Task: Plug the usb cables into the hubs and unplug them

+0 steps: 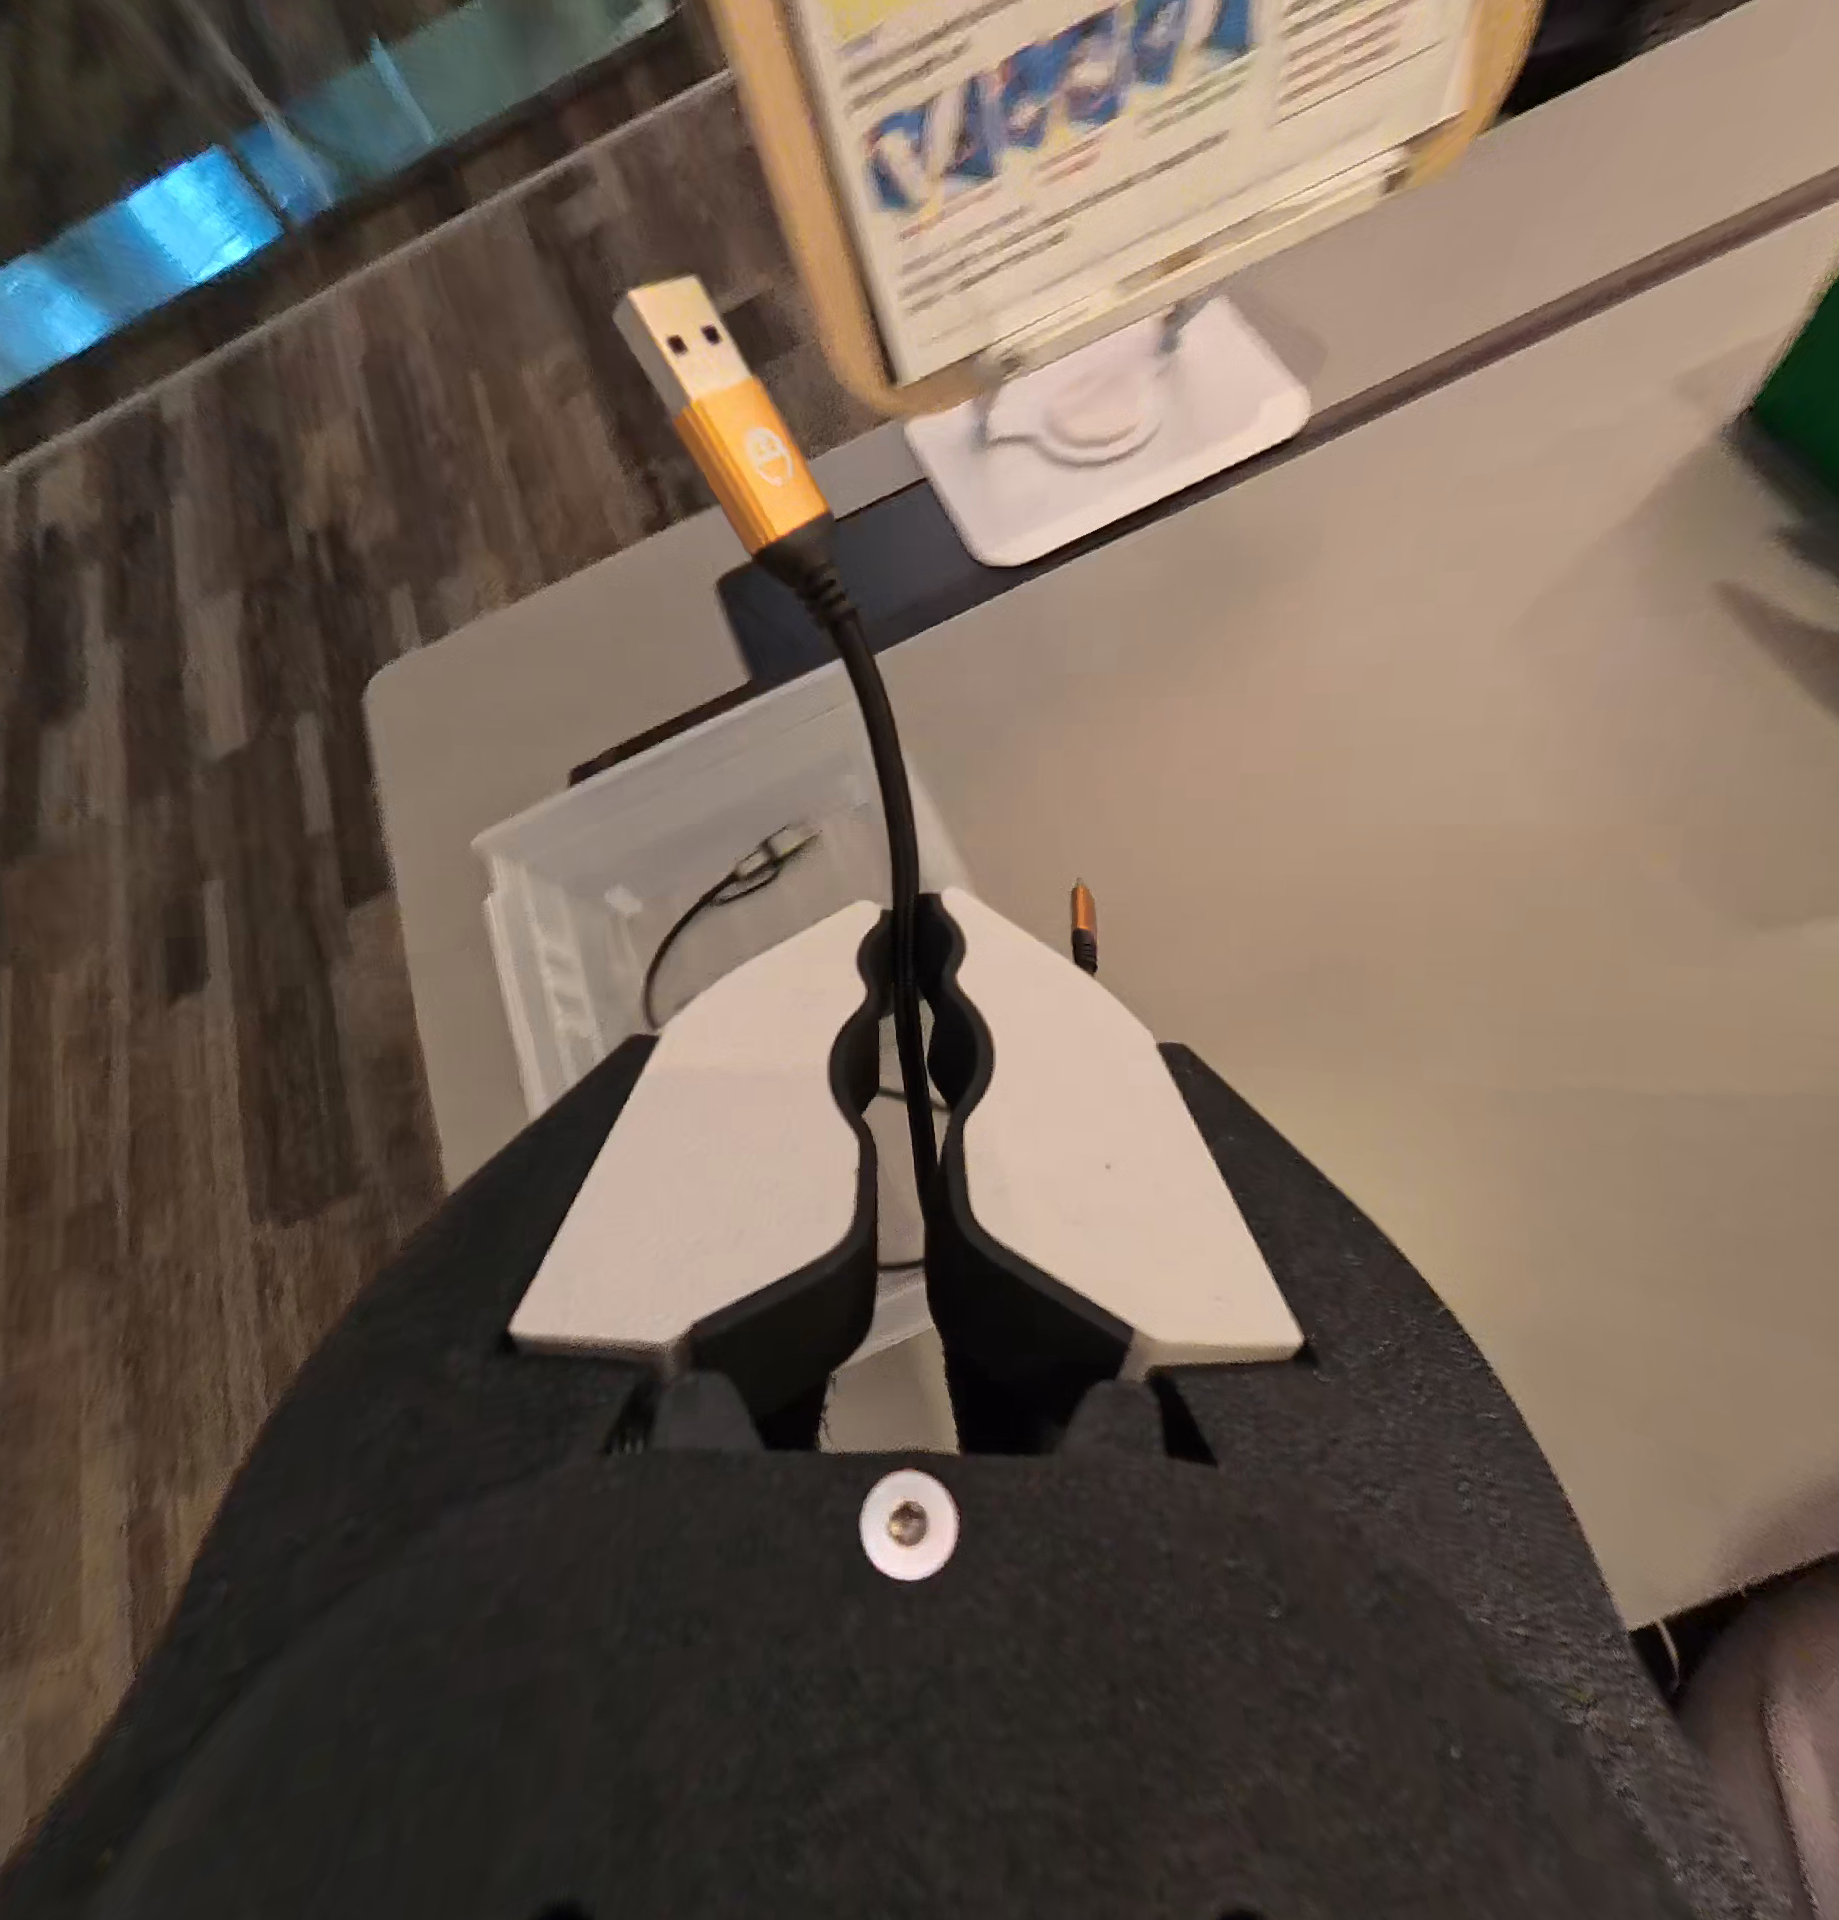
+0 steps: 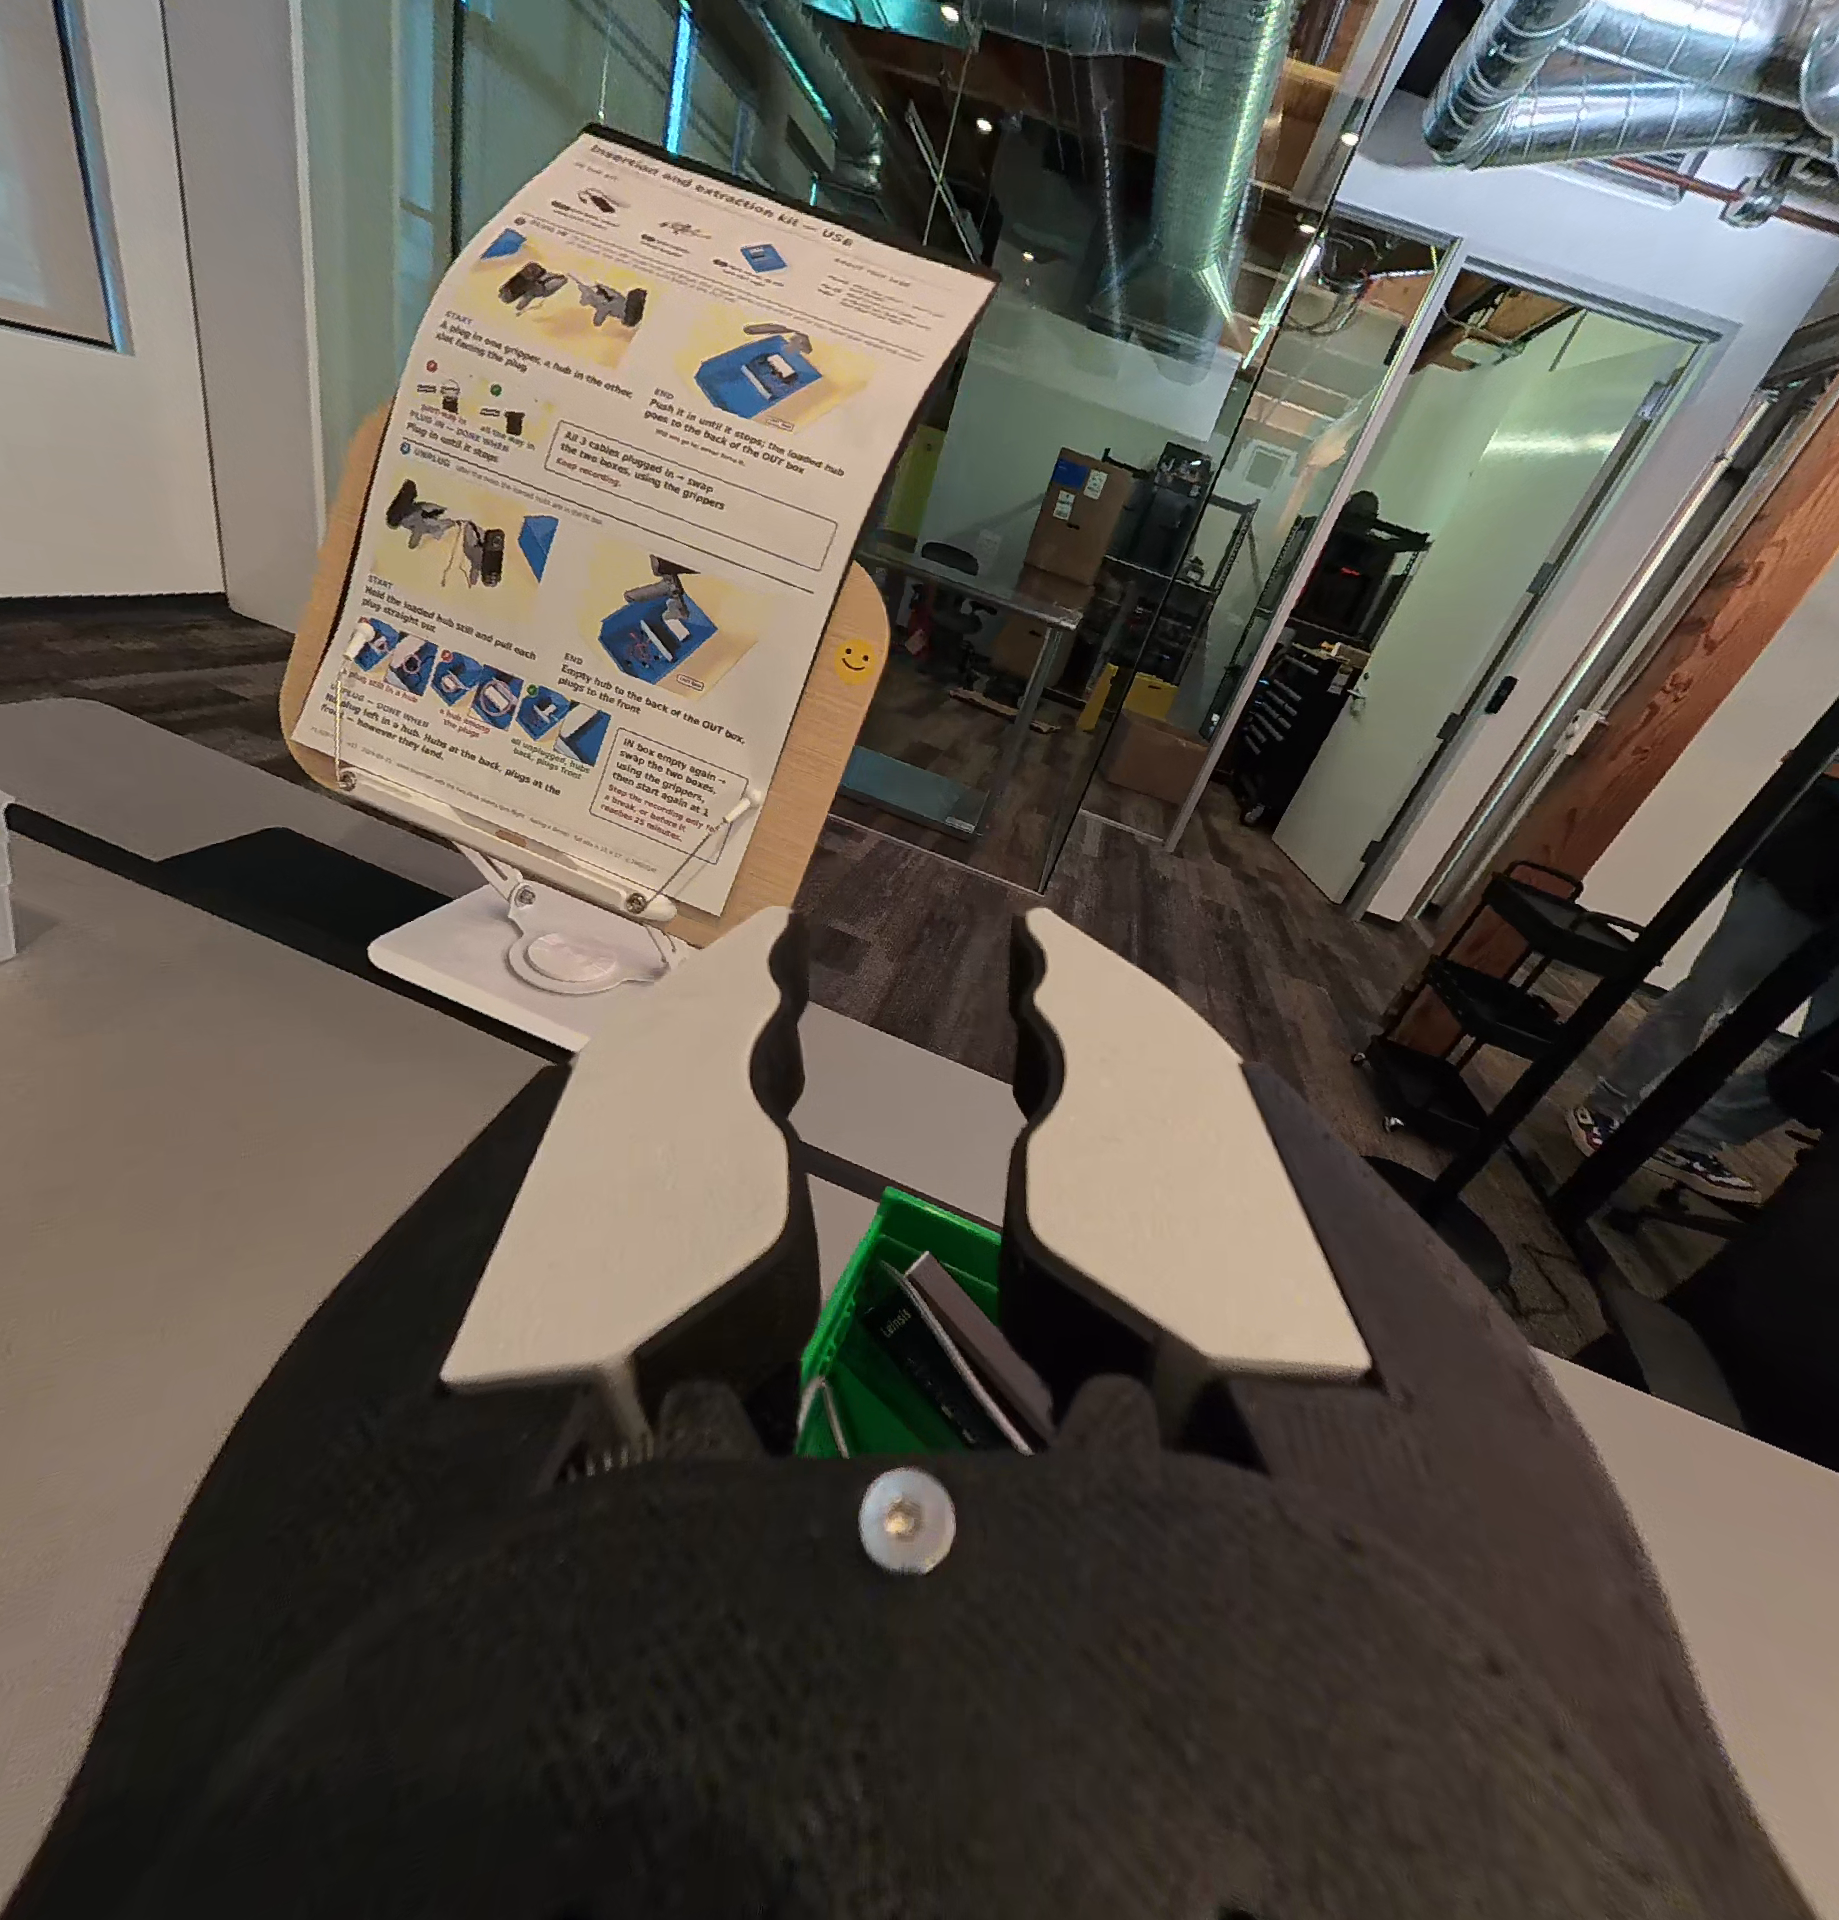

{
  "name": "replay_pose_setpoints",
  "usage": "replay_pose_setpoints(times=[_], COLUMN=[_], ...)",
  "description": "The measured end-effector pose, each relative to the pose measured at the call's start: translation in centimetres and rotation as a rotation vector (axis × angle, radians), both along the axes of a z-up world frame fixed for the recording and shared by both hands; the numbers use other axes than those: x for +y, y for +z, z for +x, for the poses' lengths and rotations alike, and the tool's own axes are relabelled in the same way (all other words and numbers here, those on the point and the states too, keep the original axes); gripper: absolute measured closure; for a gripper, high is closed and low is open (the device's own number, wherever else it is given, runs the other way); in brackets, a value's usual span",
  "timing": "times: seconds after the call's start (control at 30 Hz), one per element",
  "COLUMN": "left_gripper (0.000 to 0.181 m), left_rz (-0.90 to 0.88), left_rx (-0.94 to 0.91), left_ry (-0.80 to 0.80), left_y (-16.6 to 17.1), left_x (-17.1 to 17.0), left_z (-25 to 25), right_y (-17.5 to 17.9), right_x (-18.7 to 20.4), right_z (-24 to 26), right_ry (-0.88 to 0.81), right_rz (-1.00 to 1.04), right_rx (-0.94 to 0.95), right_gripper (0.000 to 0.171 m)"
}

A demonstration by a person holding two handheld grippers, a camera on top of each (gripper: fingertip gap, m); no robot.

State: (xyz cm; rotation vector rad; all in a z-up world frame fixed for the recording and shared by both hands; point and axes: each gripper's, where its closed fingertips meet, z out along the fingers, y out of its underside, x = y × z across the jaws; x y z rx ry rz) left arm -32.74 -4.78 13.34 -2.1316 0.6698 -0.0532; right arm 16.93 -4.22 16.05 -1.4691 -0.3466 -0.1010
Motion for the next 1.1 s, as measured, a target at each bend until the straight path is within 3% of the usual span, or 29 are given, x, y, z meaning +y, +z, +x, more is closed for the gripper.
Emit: replay_pose_setpoints(times=[0.03,0.23,0.4,0.53,0.8,0.97,1.1], left_gripper=[0.178,0.178,0.178,0.178,0.178,0.177,0.138], left_rz=[-0.005,-0.091,-0.272,-0.372,-0.551,-0.572,-0.454], left_rx=[-0.001,-0.030,-0.165,-0.171,-0.174,-0.174,-0.217], left_ry=[-0.047,-0.292,-0.427,-0.420,-0.301,-0.287,-0.279], left_y=[0.0,-4.5,-12.0,-18.1,-26.5,-28.7,-25.9], left_x=[-0.3,-1.7,-2.4,-1.2,0.3,0.4,0.9], left_z=[1.7,12.3,21.7,26.3,28.2,28.4,27.6], right_y=[0.0,-0.3,-1.1,-1.7,-1.7,-2.7,-3.1], right_x=[-0.2,-1.6,-2.5,-2.8,-2.7,-1.9,-1.5], right_z=[0.4,2.8,4.8,6.4,6.9,6.3,6.1], right_ry=[-0.008,-0.026,-0.054,-0.075,-0.041,-0.036,-0.052], right_rz=[-0.001,-0.036,-0.073,-0.091,-0.077,-0.126,-0.150], right_rx=[-0.001,0.006,0.010,0.027,0.076,0.040,0.007], right_gripper=[0.134,0.134,0.134,0.134,0.134,0.134,0.134])
